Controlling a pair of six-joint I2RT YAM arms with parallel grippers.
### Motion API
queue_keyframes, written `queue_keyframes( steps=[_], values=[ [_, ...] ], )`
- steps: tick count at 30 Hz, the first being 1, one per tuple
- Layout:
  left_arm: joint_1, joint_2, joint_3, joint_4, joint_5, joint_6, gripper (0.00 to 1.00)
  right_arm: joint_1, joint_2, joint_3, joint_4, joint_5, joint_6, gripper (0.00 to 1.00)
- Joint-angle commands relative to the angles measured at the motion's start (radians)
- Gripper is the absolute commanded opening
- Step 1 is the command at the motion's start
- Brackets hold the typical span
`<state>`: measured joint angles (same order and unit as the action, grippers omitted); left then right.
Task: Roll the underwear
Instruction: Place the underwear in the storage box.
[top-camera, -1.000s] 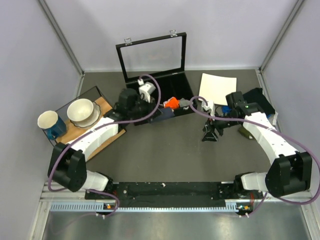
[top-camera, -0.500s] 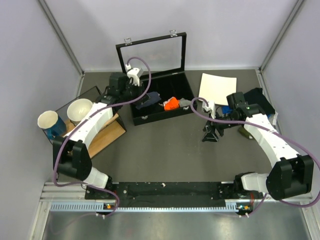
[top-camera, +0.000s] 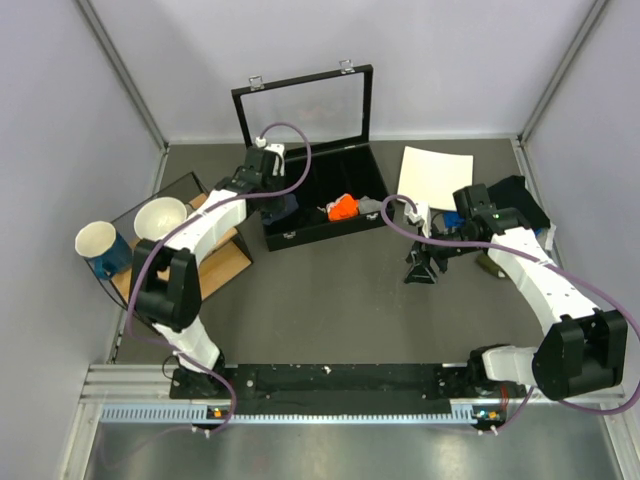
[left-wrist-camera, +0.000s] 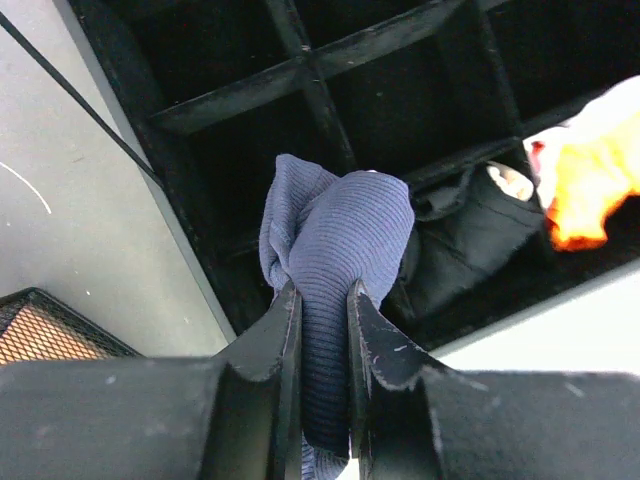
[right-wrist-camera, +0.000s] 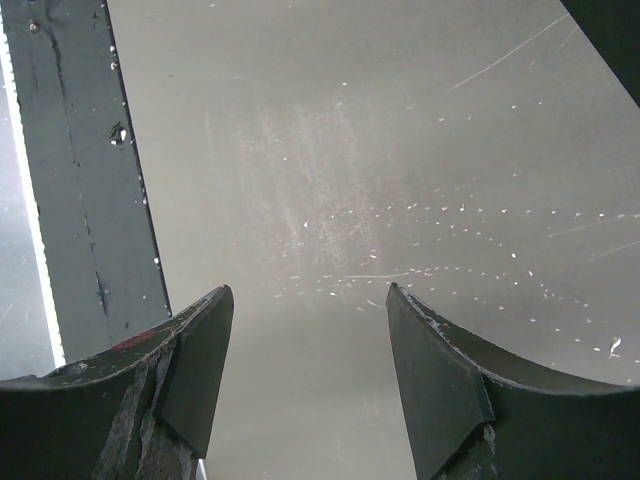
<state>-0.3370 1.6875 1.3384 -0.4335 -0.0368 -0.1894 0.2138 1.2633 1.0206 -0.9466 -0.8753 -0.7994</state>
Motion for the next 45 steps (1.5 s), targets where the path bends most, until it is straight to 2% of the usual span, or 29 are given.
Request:
queue_keyframes(
  steps=[1,6,21,34,45],
  values=[
    [-0.002,0.057,0.077,-0.034,-0.109,-0.019,0.0,-0.005,-0.001,-0.002,0.019,-0.011,0.005,0.63],
    [-0.004,0.071,0.07,-0.056,-0.144,-0.022,0.0,-0.005,0.007,-0.004,0.019,-0.011,0.005,0.64],
    [-0.028,-0.058,-0.025,-0.068,-0.181,-0.021,0.0,-0.005,0.011,-0.005,0.019,-0.01,0.008,0.63],
    [-0.039,0.11,0.025,-0.063,-0.12,-0.042,0.0,-0.005,0.016,-0.005,0.019,0.004,0.008,0.64],
    [-0.042,0.228,-0.013,0.012,-0.072,-0.071,0.0,-0.005,0.021,-0.008,0.02,0.01,0.006,0.64]
  ],
)
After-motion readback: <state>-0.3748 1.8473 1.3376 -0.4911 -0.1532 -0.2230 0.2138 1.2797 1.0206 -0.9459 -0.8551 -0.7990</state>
